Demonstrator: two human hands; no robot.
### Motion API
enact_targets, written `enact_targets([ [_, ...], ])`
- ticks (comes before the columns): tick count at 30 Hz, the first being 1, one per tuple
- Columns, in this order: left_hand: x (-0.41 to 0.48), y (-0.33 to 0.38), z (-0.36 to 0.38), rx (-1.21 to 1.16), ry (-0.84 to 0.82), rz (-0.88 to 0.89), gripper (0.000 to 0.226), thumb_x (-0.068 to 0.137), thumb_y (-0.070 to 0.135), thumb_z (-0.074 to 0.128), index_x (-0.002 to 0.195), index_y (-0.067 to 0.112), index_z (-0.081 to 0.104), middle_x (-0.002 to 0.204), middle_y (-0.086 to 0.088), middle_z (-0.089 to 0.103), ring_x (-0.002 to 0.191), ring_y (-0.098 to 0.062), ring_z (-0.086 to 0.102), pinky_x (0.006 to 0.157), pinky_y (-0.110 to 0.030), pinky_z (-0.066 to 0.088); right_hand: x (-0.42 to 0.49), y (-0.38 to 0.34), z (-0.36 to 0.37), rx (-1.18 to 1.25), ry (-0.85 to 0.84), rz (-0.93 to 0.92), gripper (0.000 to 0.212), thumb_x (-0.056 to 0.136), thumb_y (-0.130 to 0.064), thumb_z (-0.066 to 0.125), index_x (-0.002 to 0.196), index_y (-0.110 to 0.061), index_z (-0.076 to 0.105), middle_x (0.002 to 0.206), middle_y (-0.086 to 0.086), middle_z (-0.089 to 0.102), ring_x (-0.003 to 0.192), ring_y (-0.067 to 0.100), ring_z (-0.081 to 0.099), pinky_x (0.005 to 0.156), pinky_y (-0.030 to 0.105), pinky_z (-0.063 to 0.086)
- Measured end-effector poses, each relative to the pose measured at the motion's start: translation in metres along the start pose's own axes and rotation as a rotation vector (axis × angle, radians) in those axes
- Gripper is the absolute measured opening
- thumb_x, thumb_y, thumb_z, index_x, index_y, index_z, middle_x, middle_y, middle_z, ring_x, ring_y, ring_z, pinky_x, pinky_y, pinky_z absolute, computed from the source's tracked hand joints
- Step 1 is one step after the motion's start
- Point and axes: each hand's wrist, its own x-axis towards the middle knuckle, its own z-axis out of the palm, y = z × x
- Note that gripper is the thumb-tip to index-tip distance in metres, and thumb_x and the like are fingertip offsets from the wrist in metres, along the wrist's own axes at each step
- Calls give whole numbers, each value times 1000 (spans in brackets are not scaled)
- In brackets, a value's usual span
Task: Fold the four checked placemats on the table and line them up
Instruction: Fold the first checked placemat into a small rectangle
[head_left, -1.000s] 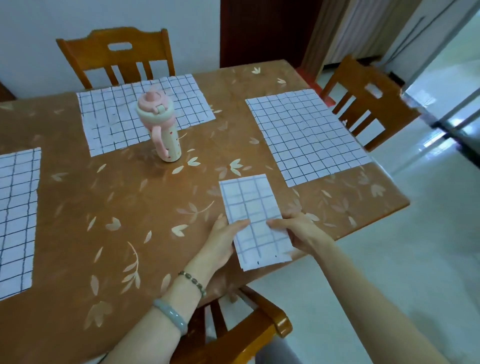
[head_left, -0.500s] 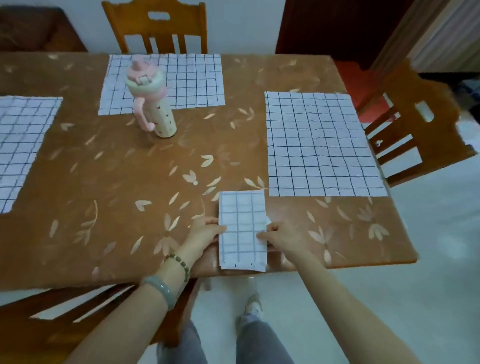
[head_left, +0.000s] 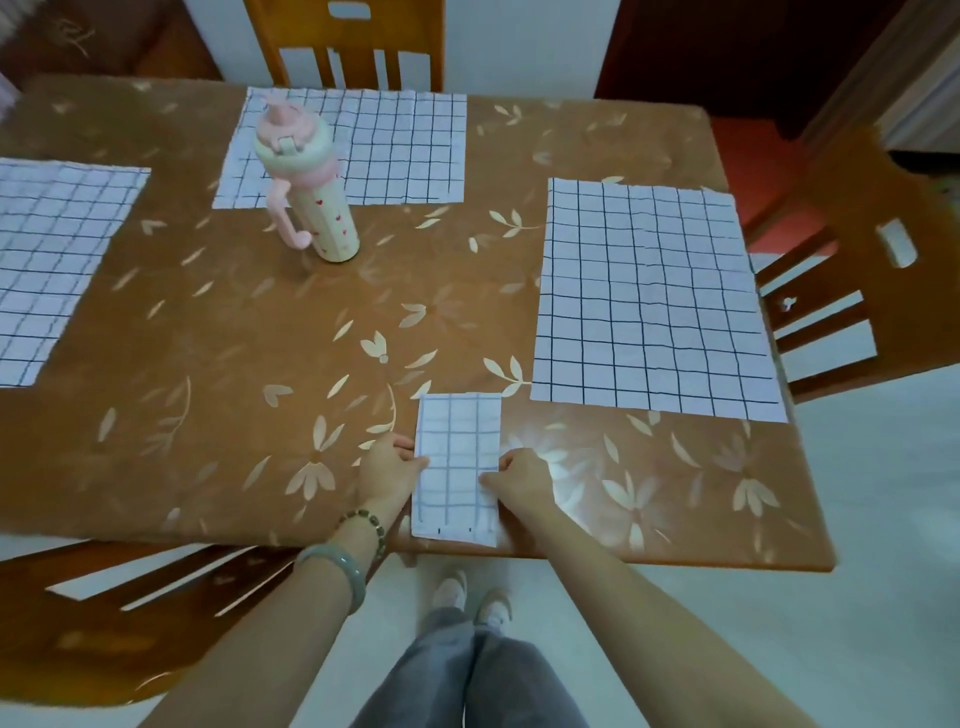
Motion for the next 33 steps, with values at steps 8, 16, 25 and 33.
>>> enact_targets([
  [8,0,-16,1,734,-43,526,81,86,67,46,148,19,26,157,-1,23,145,-26,16,116,-43,13,3,8,-2,-64,0,-70,35,73,-33,71,82,-16,42,77,-2,54,73,18,52,59,30,38],
  [16,16,-43,-2,1169,-331,718,107,76,87,6,146,11,35,149,-15,40,141,-31,28,109,-54,14,0,23,1,-422,-13,-342,37,81,-30,63,112,-14,51,112,6,48,105,23,46,83,33,44],
  [25,-9,35,-47,325,-170,474,110,73,71,57,153,27,-4,160,6,-12,147,-19,-14,119,-48,-7,-33,-19,-56,121,-119,-294,80,70,-34,77,140,-26,39,132,-8,41,128,14,42,98,21,38],
  [33,-70,132,-93,-508,-535,662,124,46,58,88,144,47,13,154,9,27,137,-6,37,109,-33,34,-109,-37,-168,628,67,-415,100,70,-9,81,144,-43,22,137,-8,45,125,5,48,100,31,45],
])
